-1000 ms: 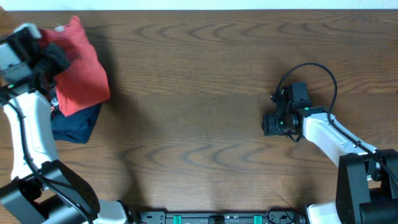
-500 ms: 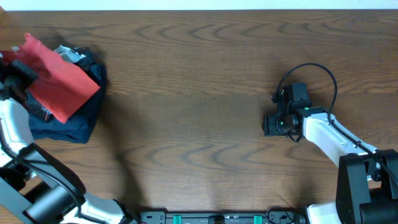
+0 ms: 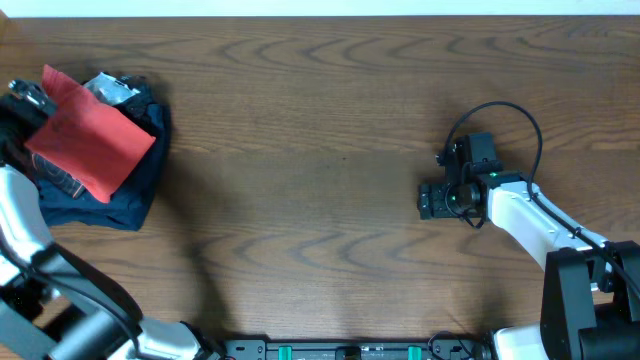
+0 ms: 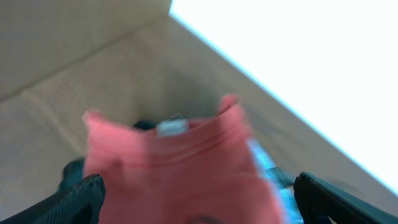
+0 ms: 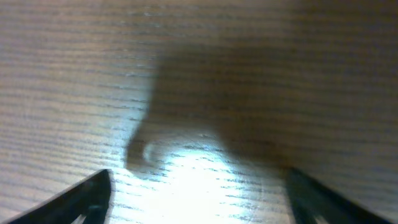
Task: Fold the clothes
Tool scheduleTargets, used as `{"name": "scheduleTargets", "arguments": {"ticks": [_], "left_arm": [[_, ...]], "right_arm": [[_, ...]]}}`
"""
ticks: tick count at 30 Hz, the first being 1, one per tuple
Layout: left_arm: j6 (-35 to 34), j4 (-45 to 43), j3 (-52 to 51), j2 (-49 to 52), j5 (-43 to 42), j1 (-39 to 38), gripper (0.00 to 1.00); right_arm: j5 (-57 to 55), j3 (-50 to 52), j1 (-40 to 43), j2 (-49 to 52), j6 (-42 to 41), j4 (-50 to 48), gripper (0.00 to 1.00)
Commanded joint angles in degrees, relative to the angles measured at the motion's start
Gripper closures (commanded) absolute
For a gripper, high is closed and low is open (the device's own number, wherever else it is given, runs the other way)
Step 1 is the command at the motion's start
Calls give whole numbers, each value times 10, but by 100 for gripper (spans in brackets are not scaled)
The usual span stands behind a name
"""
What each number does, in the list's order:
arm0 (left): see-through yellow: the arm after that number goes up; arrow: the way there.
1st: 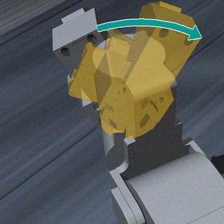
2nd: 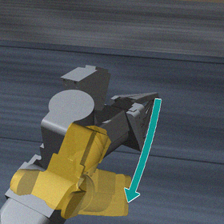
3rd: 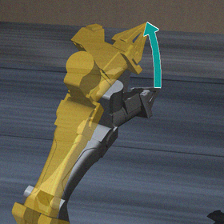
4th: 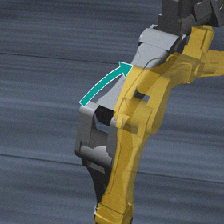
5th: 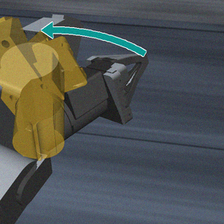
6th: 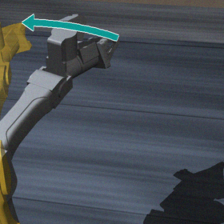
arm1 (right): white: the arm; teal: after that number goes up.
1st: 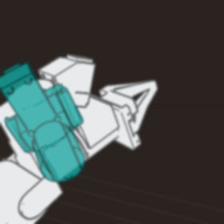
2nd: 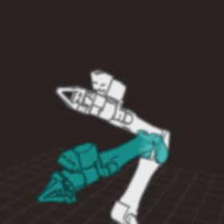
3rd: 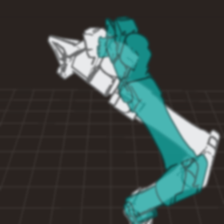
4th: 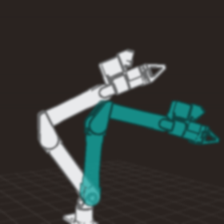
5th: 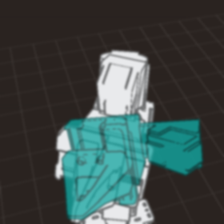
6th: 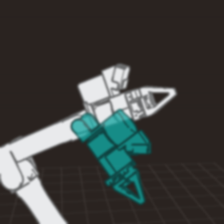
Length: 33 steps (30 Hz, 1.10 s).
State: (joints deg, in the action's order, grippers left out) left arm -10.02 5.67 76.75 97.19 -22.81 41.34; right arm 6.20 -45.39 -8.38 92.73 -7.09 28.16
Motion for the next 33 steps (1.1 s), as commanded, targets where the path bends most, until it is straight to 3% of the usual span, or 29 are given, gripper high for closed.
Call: {"name": "scheduleTargets", "arguments": {"ticks": [1,9,17,23,26,33], "left_arm": [[3,-5,27,-46,-40,-31,2],[120,90,27,-48,7,-234,2],[132,249,27,-29,75,-443,2],[129,401,27,-56,80,-474,2],[125,455,20,-98,113,-474,2],[122,401,-70,-306,120,-477,2]], "right_arm": [[-2,2,2,3,-1,-4,1],[18,2,2,3,-2,-95,1],[22,-34,16,0,-14,-160,1],[22,-136,50,-46,-5,-6,1],[22,-144,63,-108,-6,16,1],[-52,-97,56,-302,-21,31,1]]}}
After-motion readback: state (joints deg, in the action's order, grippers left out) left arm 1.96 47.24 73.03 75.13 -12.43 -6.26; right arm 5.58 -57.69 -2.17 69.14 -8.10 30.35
